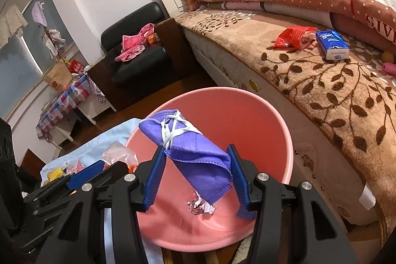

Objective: Collect trash
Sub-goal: 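Carry the purple cloth bundle over the pink bucket and release it, then move the right gripper back over the table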

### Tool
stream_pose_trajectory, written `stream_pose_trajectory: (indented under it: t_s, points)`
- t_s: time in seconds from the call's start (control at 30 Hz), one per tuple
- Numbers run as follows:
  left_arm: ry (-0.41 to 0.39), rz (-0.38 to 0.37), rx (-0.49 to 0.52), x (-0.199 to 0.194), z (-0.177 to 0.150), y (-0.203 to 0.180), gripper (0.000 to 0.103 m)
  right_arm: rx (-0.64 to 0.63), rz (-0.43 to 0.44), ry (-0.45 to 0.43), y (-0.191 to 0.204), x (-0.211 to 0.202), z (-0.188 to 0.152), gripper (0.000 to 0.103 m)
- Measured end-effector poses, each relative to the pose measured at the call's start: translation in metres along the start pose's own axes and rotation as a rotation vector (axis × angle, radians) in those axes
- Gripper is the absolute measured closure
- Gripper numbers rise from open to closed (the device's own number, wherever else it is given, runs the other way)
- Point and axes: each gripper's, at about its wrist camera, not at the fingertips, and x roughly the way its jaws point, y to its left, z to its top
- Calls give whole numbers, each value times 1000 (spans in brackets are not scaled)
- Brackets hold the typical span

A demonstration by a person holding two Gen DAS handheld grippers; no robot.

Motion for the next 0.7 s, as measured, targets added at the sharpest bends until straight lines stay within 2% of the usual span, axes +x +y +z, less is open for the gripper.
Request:
stream_pose_trajectory:
  t_s: [0.13,0.37,0.7]
  points:
    - [16,-16,-12,2,0,2,56,8,-8,6,-3,2,-1,47]
    - [24,-35,-42,-4,3,8,55,13,-3,-5,-4,-3,-2,35]
    - [-17,-31,-68,-39,0,15,55,5,14,-42,8,-30,-9,34]
